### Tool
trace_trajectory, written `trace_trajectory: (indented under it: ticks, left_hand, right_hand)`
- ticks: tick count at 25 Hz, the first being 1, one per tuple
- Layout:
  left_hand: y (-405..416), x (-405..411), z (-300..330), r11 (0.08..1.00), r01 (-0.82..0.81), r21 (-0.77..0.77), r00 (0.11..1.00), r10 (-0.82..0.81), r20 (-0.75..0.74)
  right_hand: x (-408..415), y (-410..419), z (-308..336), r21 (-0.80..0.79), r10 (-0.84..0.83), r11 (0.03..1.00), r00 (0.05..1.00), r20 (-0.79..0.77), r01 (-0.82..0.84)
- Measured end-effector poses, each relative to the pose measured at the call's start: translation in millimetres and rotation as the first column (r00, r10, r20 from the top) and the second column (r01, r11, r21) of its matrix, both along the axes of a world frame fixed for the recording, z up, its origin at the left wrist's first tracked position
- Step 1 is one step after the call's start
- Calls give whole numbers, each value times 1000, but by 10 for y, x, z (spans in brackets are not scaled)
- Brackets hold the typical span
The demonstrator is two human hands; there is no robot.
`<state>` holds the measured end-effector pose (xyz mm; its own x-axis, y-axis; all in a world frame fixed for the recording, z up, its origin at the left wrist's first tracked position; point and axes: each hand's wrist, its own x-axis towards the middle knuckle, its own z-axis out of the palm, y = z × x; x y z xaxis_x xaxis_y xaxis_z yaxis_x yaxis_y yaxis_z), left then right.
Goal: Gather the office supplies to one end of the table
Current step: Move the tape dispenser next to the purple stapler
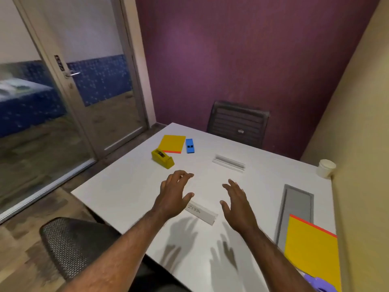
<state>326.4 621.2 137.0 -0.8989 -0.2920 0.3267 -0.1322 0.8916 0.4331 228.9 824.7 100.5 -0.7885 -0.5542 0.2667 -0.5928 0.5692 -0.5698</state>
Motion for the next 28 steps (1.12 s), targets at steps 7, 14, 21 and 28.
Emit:
trace_trajectory:
  ticks: [7,14,21,28]
  left_hand:
    - [-988,1632,257,972,-236,-14,962,231,-142]
    - [-1752,3339,272,904,-428,10,890,424,-166]
    - [-2266,4514,65,799,-602,-21,797,598,-82]
    - [-2946,4579,-37,777,-629,-31,777,628,-39]
  right_hand:
    - [1027,-1236,453,-49,221,973,971,-87,-226]
    - [2369,-2328,523,-84,454,876,871,-190,-475]
    - [3227,-3273,562,-52,641,750,743,-192,-660]
    - [3260,-4094,477,-8,652,748,737,-180,-663]
